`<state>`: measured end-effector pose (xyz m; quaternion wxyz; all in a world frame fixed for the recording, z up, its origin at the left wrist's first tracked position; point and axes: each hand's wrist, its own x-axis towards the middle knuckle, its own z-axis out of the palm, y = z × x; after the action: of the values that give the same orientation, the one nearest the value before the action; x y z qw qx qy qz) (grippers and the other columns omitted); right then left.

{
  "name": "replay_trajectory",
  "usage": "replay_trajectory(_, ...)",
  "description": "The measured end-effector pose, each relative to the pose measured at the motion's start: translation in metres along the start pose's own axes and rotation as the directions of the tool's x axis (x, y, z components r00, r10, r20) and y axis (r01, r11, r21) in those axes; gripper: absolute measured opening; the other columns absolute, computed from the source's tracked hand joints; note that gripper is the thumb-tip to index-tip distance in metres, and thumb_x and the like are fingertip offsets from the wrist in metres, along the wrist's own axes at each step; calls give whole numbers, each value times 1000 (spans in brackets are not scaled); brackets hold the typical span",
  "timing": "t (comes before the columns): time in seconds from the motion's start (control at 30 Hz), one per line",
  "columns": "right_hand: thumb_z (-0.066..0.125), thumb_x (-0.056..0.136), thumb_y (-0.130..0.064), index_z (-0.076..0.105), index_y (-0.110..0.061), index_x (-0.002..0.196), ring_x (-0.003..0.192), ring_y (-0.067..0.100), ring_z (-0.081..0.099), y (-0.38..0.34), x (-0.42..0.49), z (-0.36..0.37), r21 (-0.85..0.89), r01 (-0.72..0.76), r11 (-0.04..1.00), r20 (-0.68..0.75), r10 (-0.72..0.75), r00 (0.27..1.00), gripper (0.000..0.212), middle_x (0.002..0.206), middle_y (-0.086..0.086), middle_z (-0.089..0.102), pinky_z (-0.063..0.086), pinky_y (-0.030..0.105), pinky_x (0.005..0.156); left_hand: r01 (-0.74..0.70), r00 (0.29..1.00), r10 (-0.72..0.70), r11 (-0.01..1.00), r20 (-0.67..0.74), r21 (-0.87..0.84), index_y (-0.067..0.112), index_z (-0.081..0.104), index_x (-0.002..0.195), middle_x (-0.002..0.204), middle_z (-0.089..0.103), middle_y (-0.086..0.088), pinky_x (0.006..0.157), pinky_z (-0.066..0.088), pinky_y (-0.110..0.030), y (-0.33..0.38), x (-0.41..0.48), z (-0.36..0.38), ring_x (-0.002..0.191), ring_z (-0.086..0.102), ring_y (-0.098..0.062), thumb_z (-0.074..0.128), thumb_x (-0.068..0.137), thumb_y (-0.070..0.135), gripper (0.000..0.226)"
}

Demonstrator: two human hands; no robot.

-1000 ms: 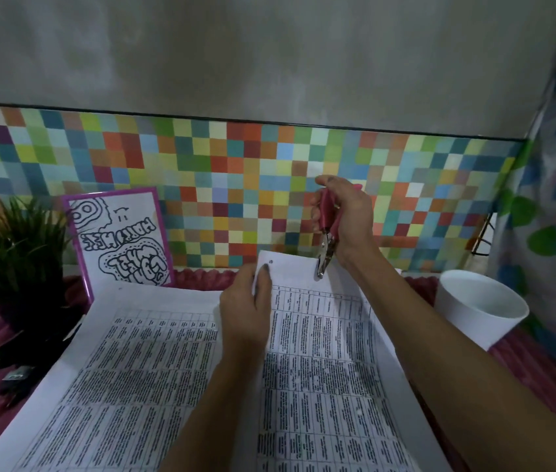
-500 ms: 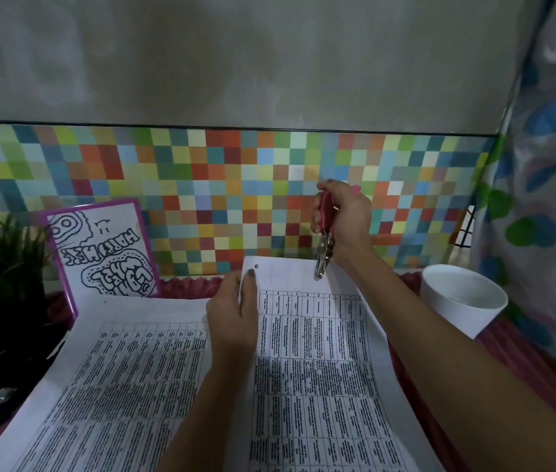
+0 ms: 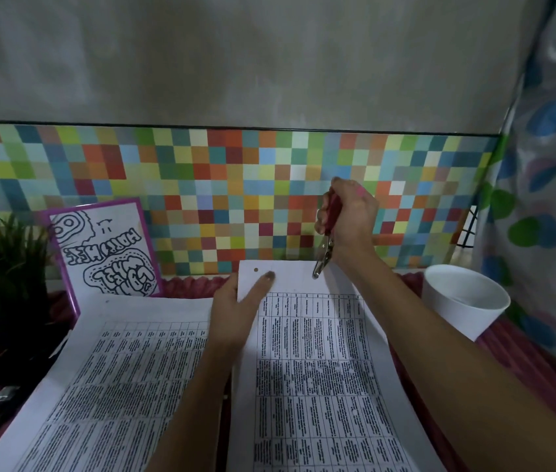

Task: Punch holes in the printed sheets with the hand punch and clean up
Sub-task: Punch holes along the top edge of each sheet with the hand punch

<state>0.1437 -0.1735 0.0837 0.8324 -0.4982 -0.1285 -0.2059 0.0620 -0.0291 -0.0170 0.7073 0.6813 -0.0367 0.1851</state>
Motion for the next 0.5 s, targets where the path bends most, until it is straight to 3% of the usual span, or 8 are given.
replay_trajectory(0.07,54,92,-8,51,-11,64,39,19,38,1,0,0,-6,-1,1000,7,1,1000,28,56,11,47,32,24,38,95,990,-99,994,98,48,25,71,103,97,75,15,79,51,-17,2,2,-2,93,69,1,72,83,34,22)
replay_trajectory(0.17,55,92,-9,52,-13,65,41,19,39,1,-2,-1,-28,5,1000,29,-4,1000,27,58,11,49,33,25,39,109,980,-121,990,159,85,24,72,101,96,76,12,77,52,-21,9,1,-2,91,71,-3,75,80,34,24)
replay_trajectory(0.3,55,90,-7,56,-8,73,41,19,40,-2,-3,-3,-8,8,1000,84,-8,996,17,58,10,51,34,25,39,81,995,-88,988,49,132,24,74,84,83,76,6,70,56,-24,11,1,3,78,73,-10,76,80,28,6)
replay_trajectory(0.37,56,85,-10,60,-4,83,41,18,42,-4,-4,-3,19,-23,1000,138,20,990,8,59,9,53,36,25,39,87,996,-85,987,-17,135,16,74,75,77,75,-9,65,55,-33,8,0,7,71,71,-29,77,80,29,14)
replay_trajectory(0.4,56,81,-12,62,-2,89,42,18,44,-4,-5,-3,26,-46,999,165,41,985,14,60,9,54,38,24,39,99,995,-94,986,-45,136,9,73,74,74,72,-17,61,53,-35,6,0,9,67,67,-39,78,78,31,23)
replay_trajectory(0.5,52,72,-11,60,2,109,47,20,48,-5,-8,-8,46,-133,990,263,116,958,40,67,9,57,45,26,44,141,982,-122,981,-141,136,-2,68,74,75,69,-24,59,58,-46,2,1,12,66,67,-43,80,75,32,36)
